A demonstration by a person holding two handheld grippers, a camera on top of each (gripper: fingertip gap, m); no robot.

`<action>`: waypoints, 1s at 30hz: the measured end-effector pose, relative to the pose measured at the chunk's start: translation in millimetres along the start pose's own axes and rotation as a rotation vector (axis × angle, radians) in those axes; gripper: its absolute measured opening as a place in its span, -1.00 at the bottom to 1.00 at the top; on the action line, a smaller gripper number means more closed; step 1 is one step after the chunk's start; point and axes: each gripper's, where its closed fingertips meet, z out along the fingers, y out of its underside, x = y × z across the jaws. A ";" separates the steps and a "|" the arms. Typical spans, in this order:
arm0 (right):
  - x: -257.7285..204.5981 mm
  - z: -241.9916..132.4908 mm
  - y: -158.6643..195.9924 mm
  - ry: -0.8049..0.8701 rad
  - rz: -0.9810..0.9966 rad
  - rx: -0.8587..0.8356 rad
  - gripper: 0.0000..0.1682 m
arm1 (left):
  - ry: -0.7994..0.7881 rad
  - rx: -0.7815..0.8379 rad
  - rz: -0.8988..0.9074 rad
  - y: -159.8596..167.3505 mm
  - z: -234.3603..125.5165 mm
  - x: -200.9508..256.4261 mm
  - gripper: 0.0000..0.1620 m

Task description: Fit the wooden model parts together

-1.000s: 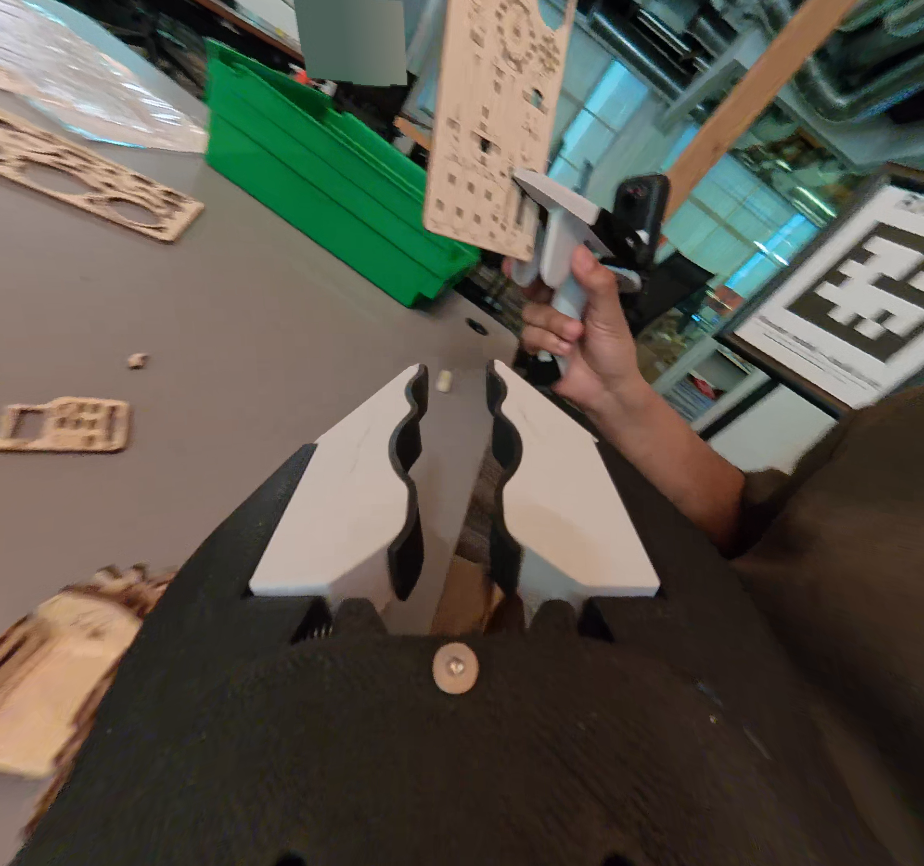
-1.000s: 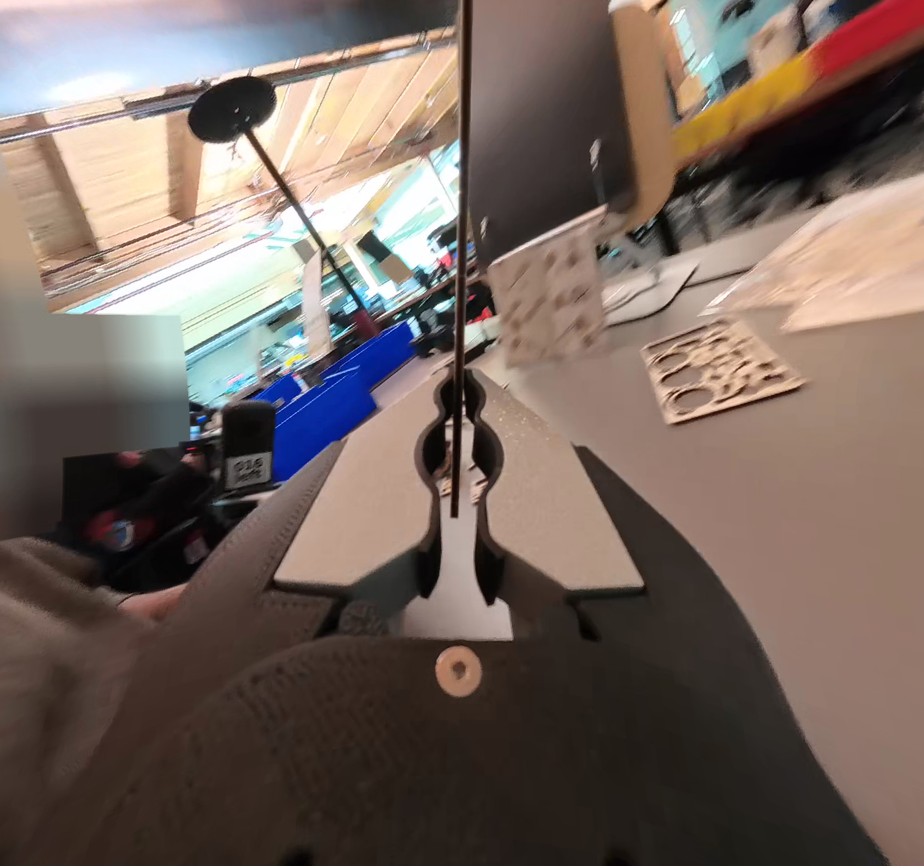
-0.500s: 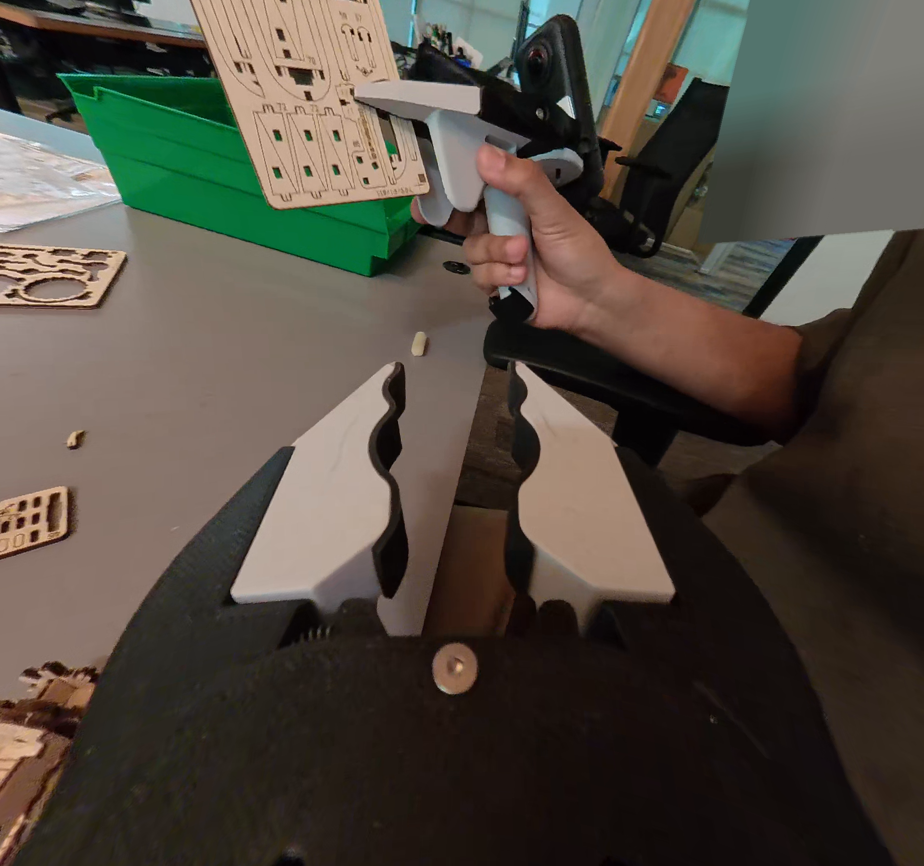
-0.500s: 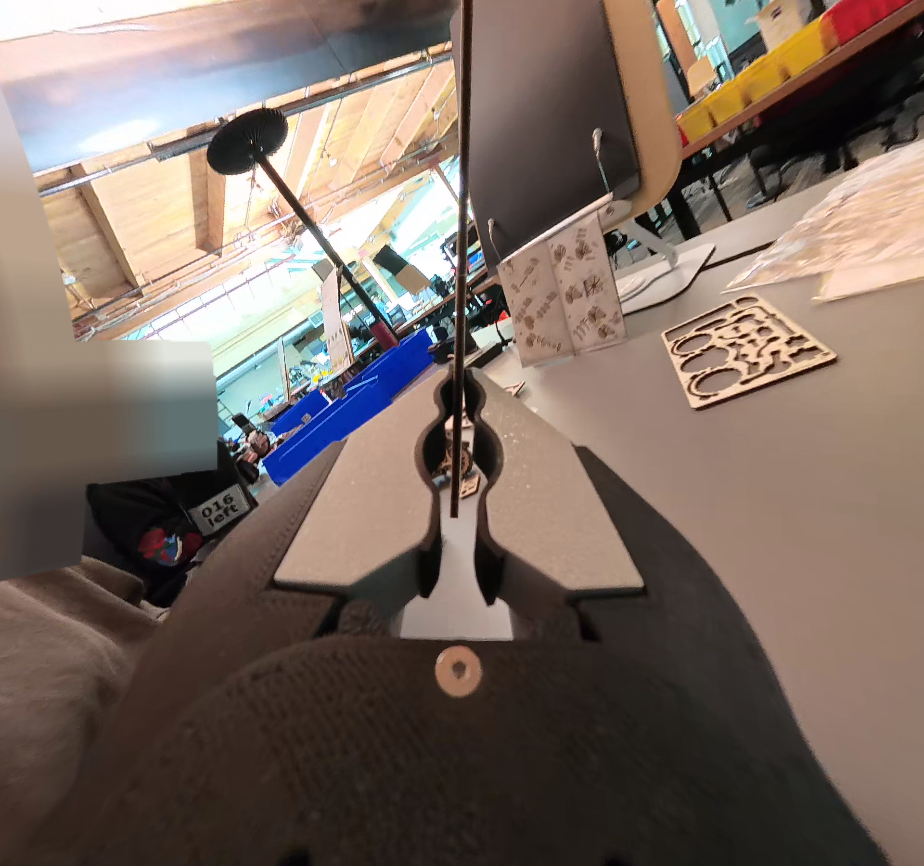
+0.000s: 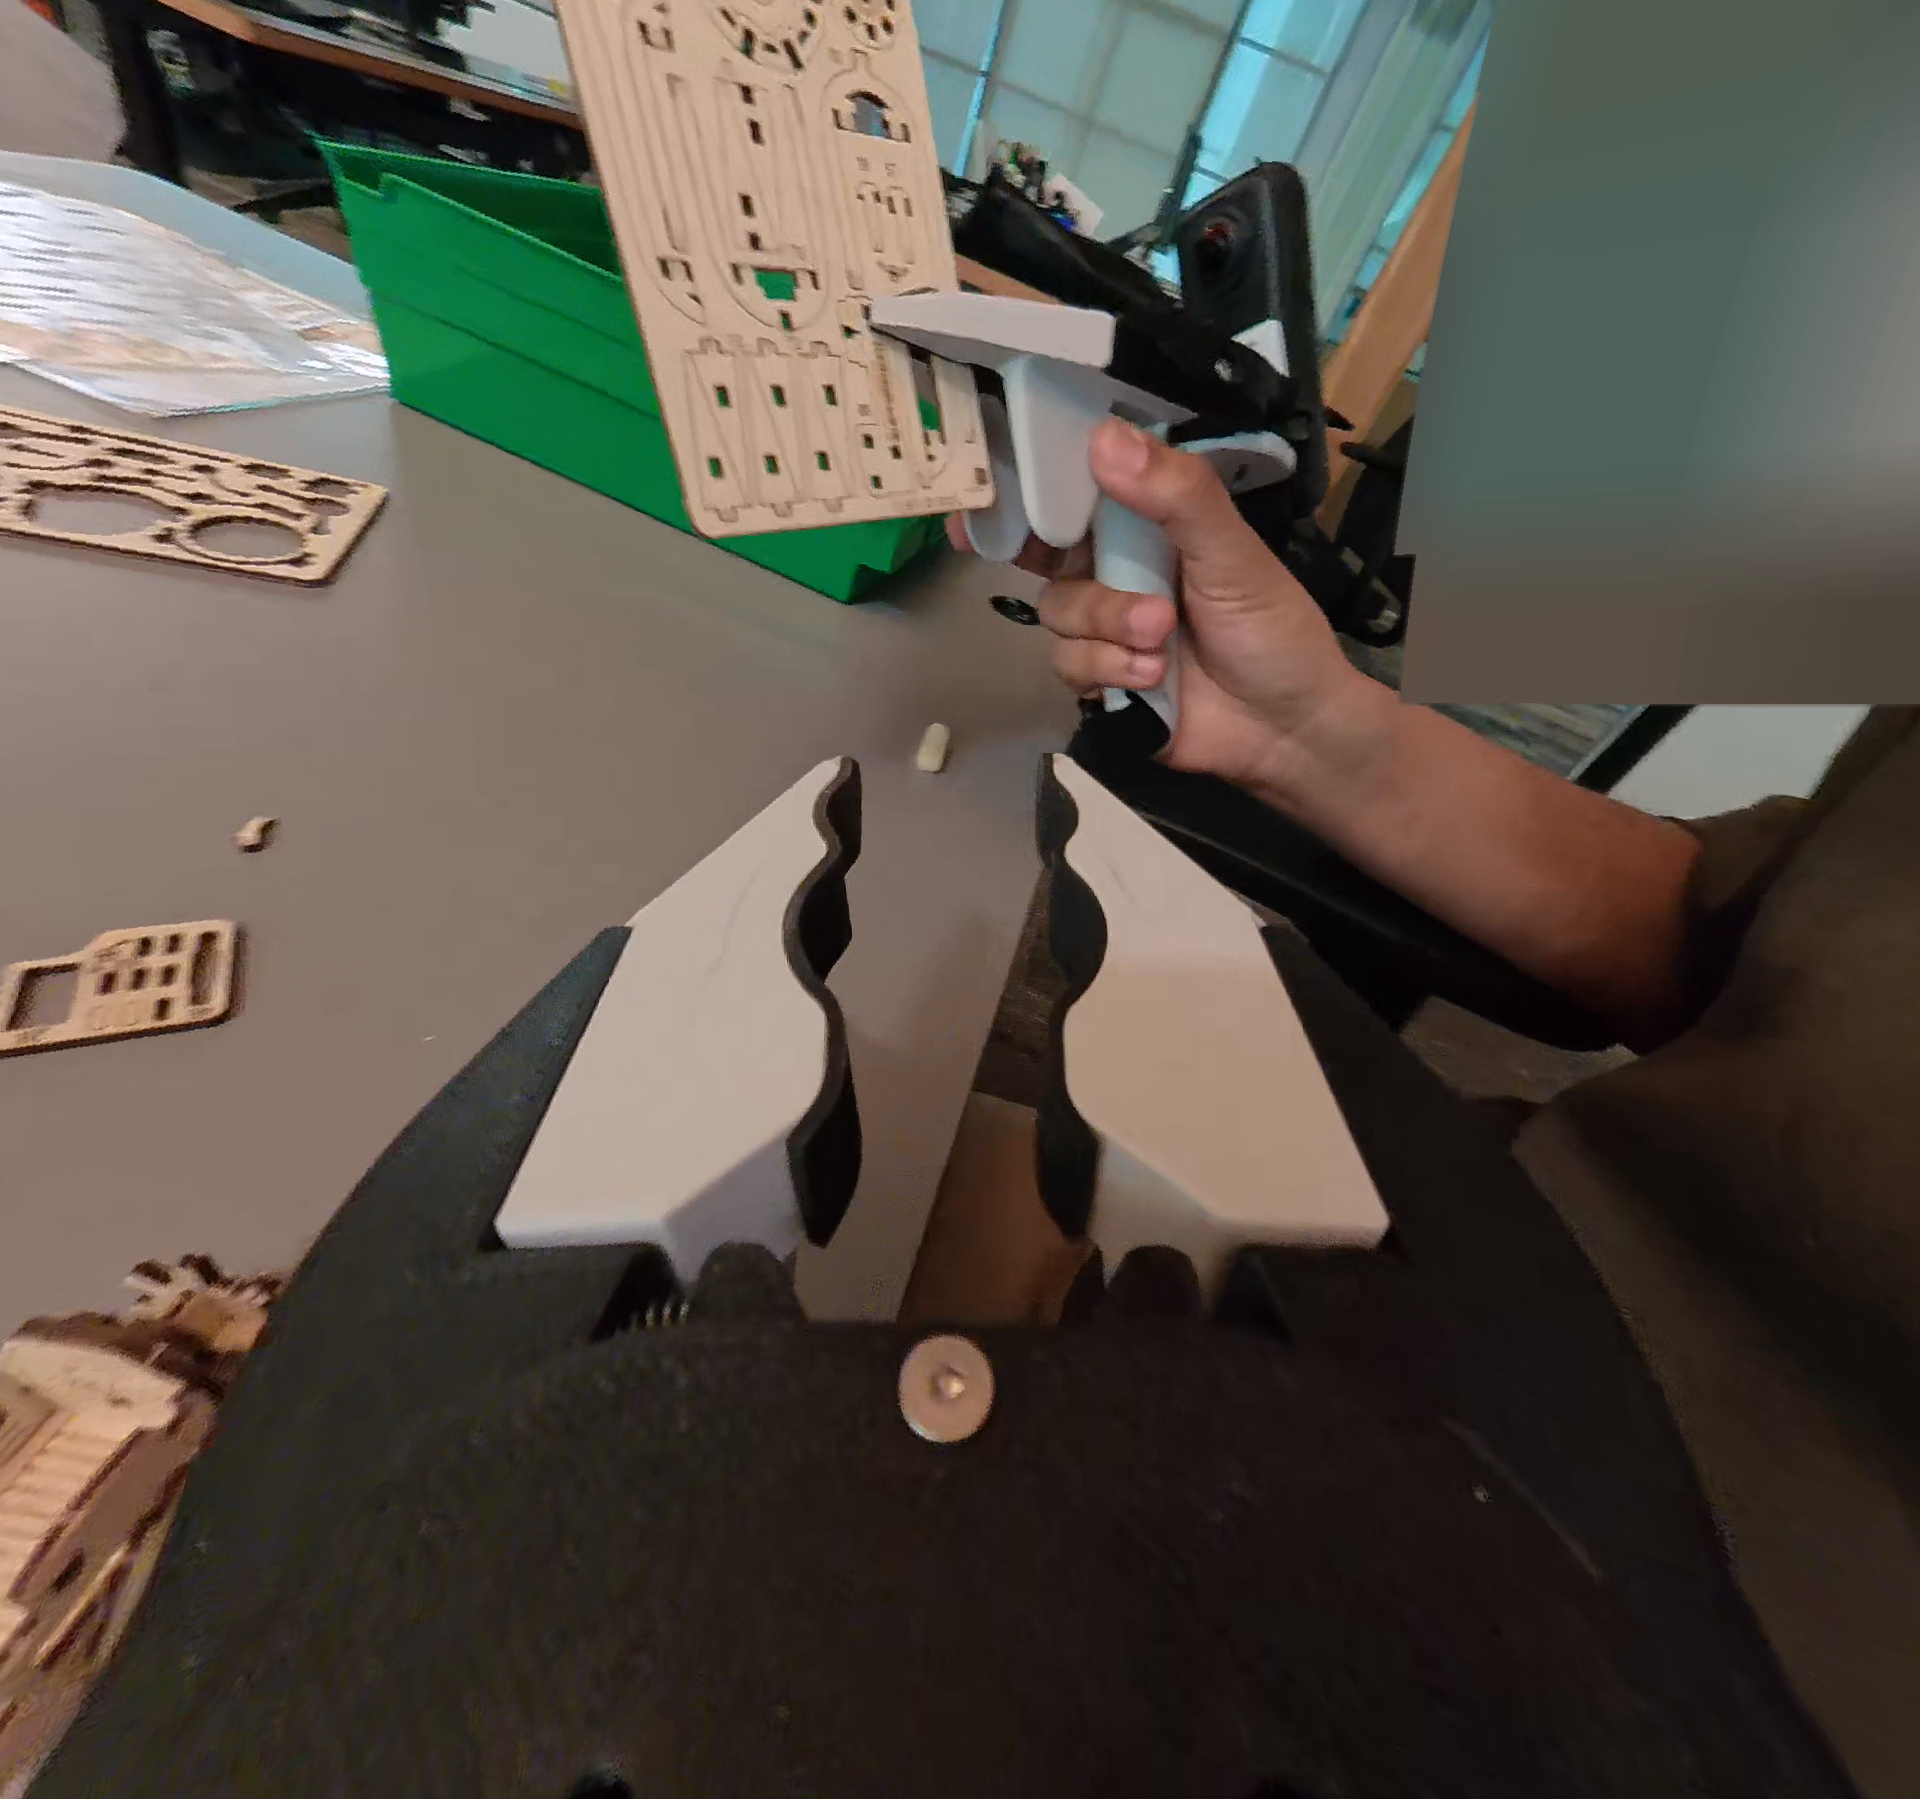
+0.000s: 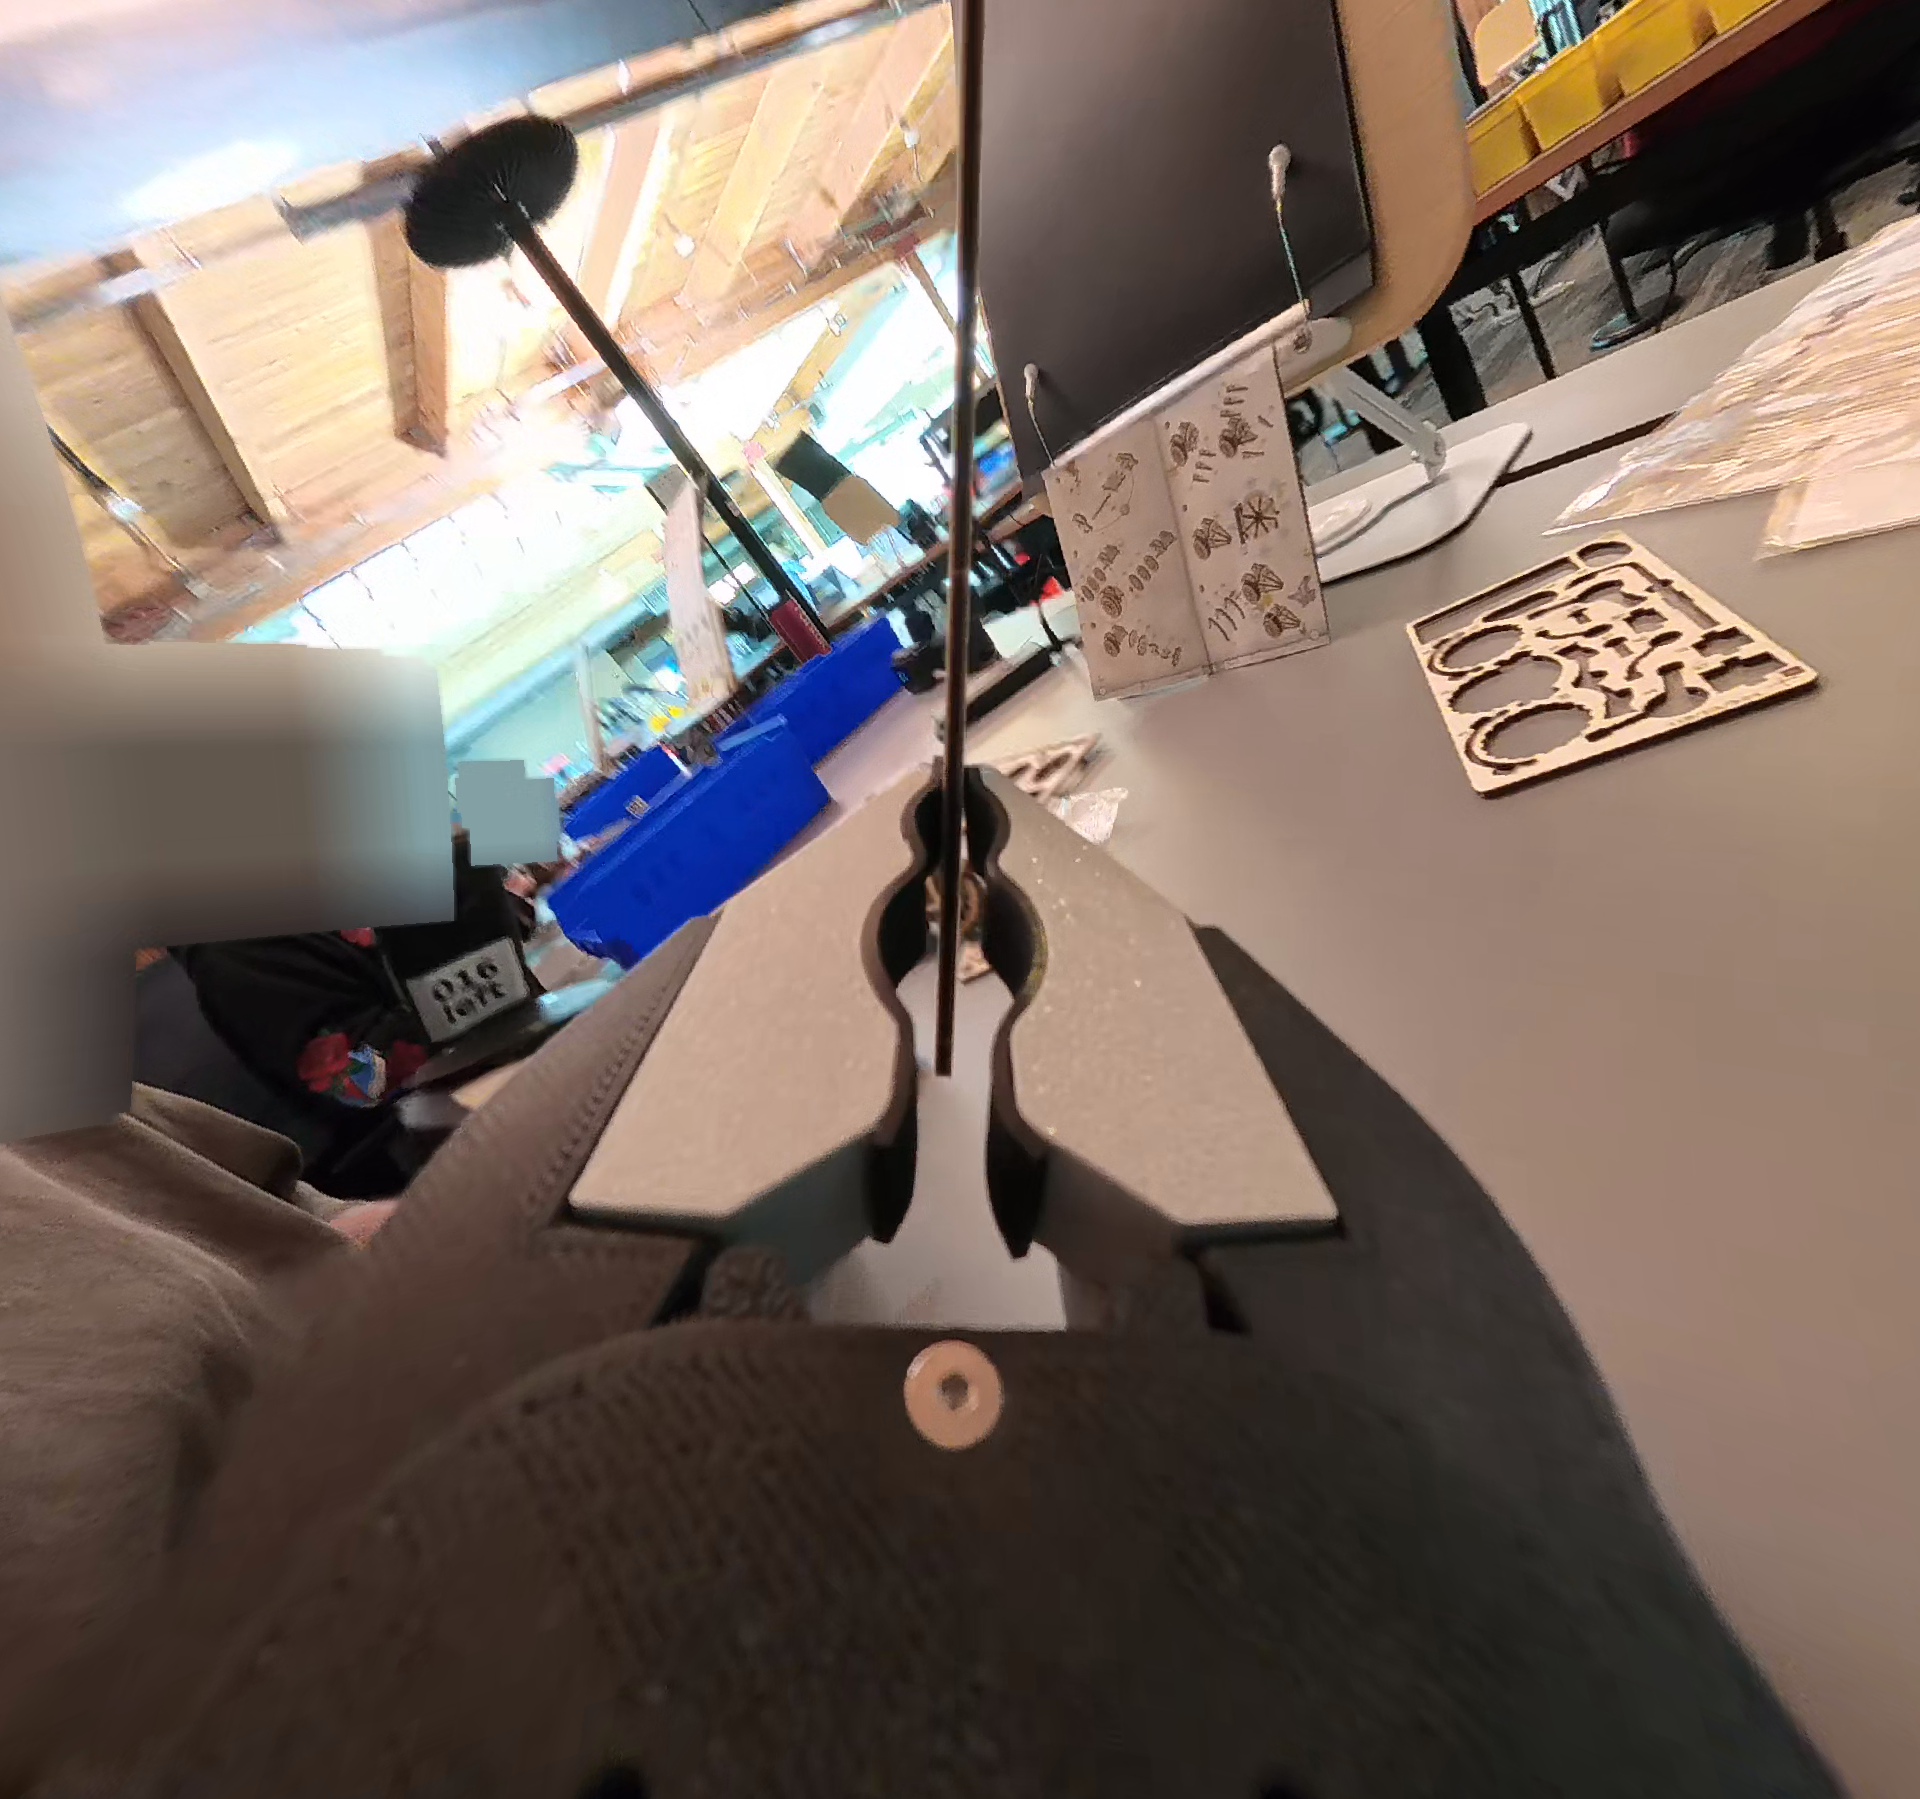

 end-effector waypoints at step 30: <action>-21.8 24.5 45.2 -0.086 -0.002 -0.175 -1.00 | -0.126 0.012 -0.059 3.7 -0.4 -23.1 -0.51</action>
